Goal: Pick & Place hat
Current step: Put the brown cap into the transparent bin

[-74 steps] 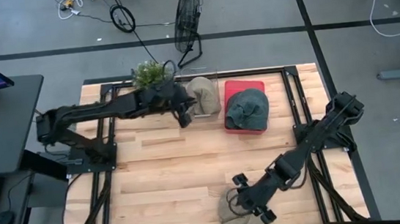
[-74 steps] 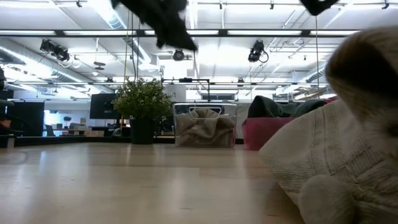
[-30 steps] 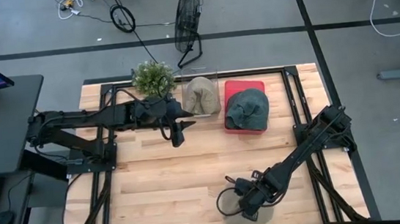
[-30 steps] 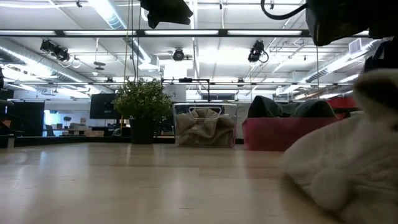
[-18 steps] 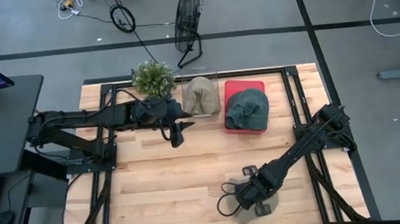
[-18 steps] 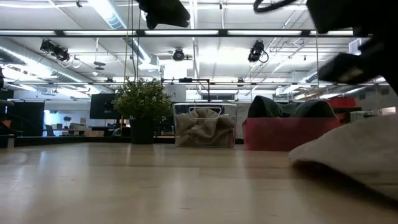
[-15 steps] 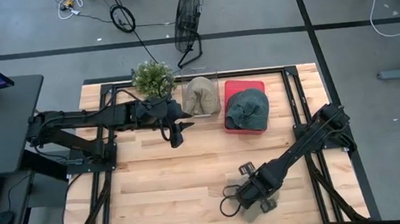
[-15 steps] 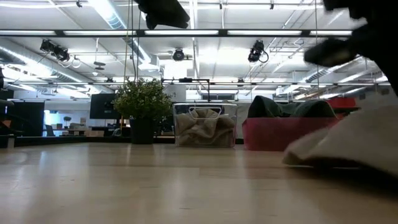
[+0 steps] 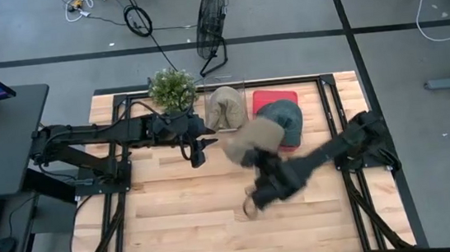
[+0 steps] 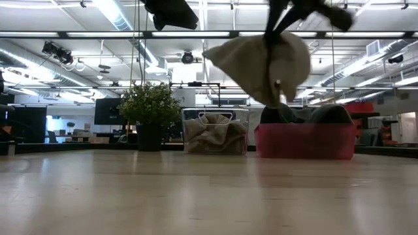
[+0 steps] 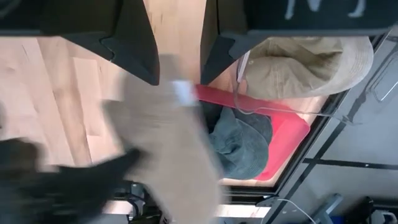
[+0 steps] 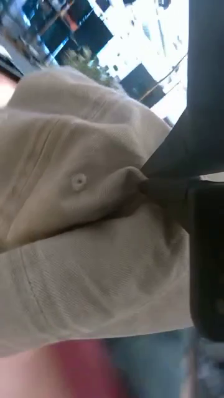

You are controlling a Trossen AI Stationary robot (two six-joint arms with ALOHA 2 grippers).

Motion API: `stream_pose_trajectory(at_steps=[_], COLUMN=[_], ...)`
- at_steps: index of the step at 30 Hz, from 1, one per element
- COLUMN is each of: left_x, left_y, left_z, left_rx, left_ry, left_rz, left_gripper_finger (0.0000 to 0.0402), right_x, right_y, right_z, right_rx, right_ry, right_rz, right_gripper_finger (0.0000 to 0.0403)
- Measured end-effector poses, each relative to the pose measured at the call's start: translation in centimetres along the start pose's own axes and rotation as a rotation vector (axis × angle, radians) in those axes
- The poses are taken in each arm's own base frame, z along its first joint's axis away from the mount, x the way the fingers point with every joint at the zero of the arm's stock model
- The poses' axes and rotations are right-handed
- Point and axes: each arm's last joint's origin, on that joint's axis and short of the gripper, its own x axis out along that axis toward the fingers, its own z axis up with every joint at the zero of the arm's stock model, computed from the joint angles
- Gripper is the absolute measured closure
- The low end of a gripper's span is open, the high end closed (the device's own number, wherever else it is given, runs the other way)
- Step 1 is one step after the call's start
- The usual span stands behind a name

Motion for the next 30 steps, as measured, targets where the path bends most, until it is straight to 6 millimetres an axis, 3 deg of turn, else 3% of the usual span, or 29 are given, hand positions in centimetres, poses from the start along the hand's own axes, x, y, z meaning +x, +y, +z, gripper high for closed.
stream_pose_trajectory(at_steps=[8,15,22,30], left_x=[0.0,0.0,-0.1,-0.1], left_y=[0.0,0.1,0.1,0.1], left_z=[-0.2,-0.9,-1.4,-1.5], left_rx=[0.005,0.019,0.02,0.018], left_ry=[0.021,0.091,0.148,0.158], left_rz=[0.001,0.006,0.009,0.009], left_gripper_finger=[0.0302,0.0317,0.0333,0.0349], right_x=[9.1,15.6,17.6,20.5], right_y=[-3.5,-6.6,-8.6,-6.0], right_z=[-6.2,-10.6,-11.3,-10.3], right_rx=[-0.261,-0.306,-0.32,-0.362], right_ry=[0.263,0.169,-0.153,-0.15], right_rz=[0.115,0.108,-0.101,-0.012], right_gripper_finger=[0.0402,0.0403,0.0403,0.0403])
